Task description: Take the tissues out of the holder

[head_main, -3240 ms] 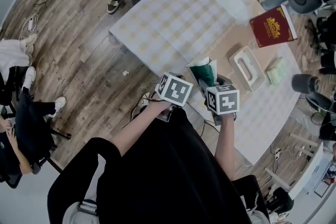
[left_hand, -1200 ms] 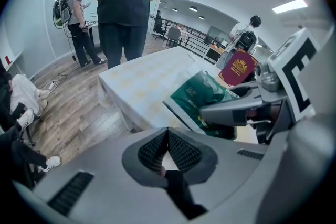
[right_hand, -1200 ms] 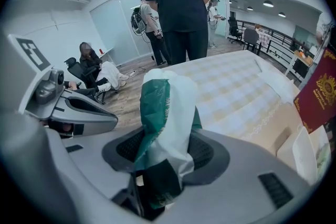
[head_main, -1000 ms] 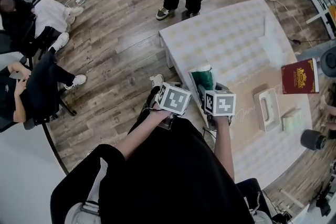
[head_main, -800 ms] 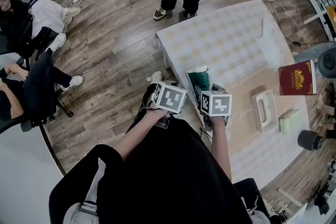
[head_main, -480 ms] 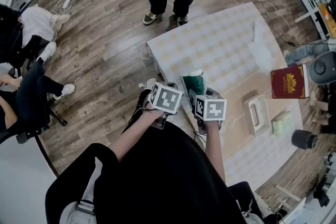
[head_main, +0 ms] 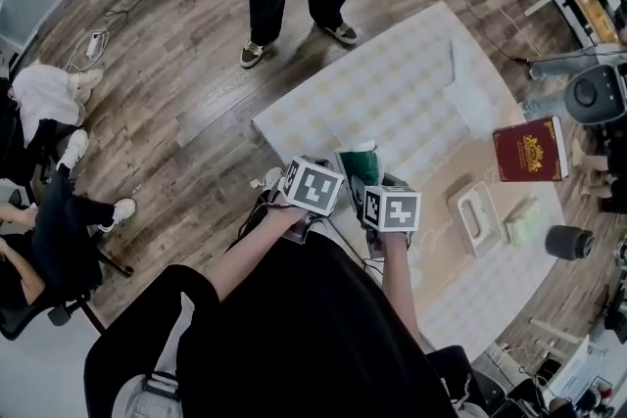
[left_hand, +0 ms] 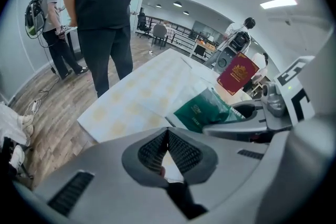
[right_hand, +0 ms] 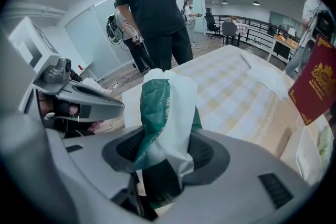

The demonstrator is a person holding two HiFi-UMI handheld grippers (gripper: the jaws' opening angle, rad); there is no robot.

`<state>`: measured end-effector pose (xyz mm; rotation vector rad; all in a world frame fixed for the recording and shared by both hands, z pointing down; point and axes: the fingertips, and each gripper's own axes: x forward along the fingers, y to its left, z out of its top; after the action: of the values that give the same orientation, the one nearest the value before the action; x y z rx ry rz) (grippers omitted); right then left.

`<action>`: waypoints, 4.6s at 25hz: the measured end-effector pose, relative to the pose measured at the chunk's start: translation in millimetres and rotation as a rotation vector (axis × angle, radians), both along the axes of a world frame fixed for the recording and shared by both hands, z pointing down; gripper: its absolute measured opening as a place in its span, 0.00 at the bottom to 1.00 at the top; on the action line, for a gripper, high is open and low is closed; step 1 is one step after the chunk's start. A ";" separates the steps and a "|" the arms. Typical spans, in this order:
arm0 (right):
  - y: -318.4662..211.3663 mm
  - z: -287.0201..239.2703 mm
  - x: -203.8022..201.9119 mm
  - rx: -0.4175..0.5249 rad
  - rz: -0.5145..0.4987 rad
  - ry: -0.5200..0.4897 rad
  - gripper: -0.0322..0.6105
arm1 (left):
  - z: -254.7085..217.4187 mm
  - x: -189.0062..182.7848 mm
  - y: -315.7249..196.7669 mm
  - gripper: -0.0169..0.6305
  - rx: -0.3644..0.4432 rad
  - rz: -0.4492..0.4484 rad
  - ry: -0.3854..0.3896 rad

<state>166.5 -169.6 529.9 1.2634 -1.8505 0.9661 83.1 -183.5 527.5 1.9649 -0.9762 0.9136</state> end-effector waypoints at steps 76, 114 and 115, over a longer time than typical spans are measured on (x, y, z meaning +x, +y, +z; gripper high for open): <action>-173.8 -12.4 -46.2 0.060 0.102 0.213 0.50 | 27.0 -83.6 -134.5 0.04 -0.087 0.212 0.056; -100.8 8.4 -125.1 -0.026 0.039 0.050 0.07 | 23.7 -98.4 -95.5 0.04 -0.002 0.172 -0.045; -100.0 9.2 -126.5 -0.029 0.036 0.045 0.07 | 24.2 -99.2 -94.3 0.04 -0.004 0.169 -0.046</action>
<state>40.1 -269.6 539.0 1.2945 -1.7794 0.9722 -16.0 -277.8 551.7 2.0548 -0.8415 1.0572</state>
